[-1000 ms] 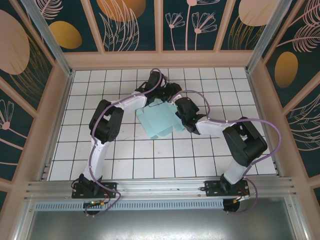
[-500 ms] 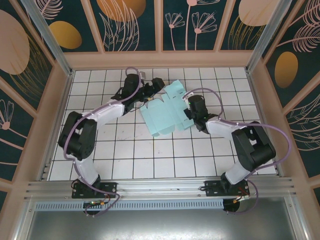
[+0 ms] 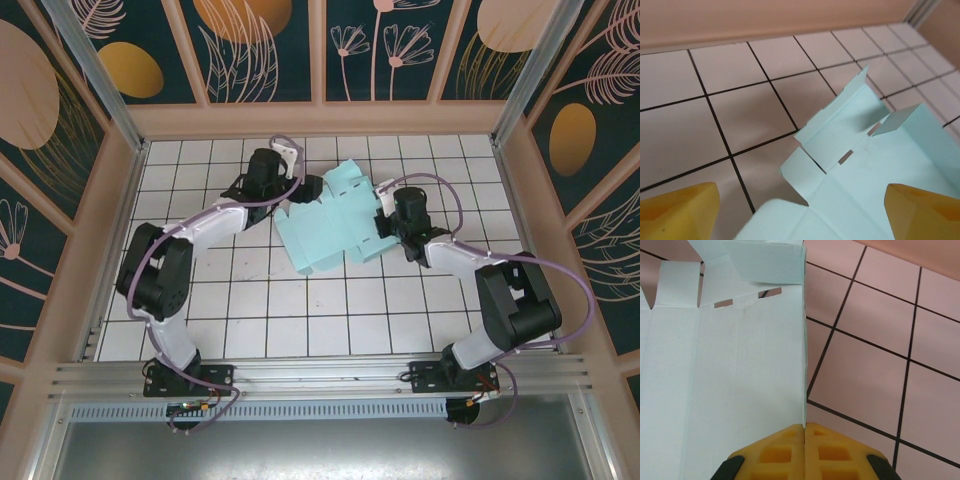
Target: Fold the paper box
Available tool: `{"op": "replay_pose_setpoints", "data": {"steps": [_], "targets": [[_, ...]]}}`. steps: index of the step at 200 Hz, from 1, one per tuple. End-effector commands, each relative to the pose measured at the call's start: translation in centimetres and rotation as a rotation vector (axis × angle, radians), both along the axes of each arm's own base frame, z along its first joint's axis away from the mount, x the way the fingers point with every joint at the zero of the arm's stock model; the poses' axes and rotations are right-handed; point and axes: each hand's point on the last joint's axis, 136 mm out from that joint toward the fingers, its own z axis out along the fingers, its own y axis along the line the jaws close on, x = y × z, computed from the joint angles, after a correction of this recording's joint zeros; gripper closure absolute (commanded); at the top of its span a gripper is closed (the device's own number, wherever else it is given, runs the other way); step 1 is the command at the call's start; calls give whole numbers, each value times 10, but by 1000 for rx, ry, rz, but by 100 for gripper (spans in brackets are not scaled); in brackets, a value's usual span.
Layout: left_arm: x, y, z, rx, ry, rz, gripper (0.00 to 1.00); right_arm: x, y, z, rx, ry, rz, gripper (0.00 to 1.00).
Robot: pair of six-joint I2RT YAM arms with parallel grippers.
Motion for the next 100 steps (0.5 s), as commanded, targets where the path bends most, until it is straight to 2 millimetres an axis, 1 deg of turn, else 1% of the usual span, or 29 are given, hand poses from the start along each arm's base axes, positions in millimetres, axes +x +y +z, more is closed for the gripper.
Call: {"op": "replay_pose_setpoints", "data": {"steps": [1, 22, 35, 43, 62, 79, 87, 100], "targets": [[1, -4, -23, 106, 0, -131, 17, -1, 2, 15, 54, -30, 9, 100], [9, -3, -33, 119, 10, -151, 16, -3, 7, 16, 73, -25, 37, 100], [14, -3, -40, 89, 49, -172, 16, -4, 7, 16, 73, -23, 42, 100], [17, -4, -39, 57, 66, -190, 16, -4, 7, 15, 74, -19, 44, 100], [15, -11, -42, -6, 99, -262, 19, -5, 10, 14, 82, -11, 59, 100], [10, -16, -45, -15, 105, -330, 23, -5, 11, 13, 81, -1, 67, 100], [9, -18, -48, -9, 112, -354, 24, -5, 11, 13, 79, -1, 68, 100], [15, -15, -50, 1, 119, -350, 24, -5, 13, 13, 82, 1, 75, 100]]}}
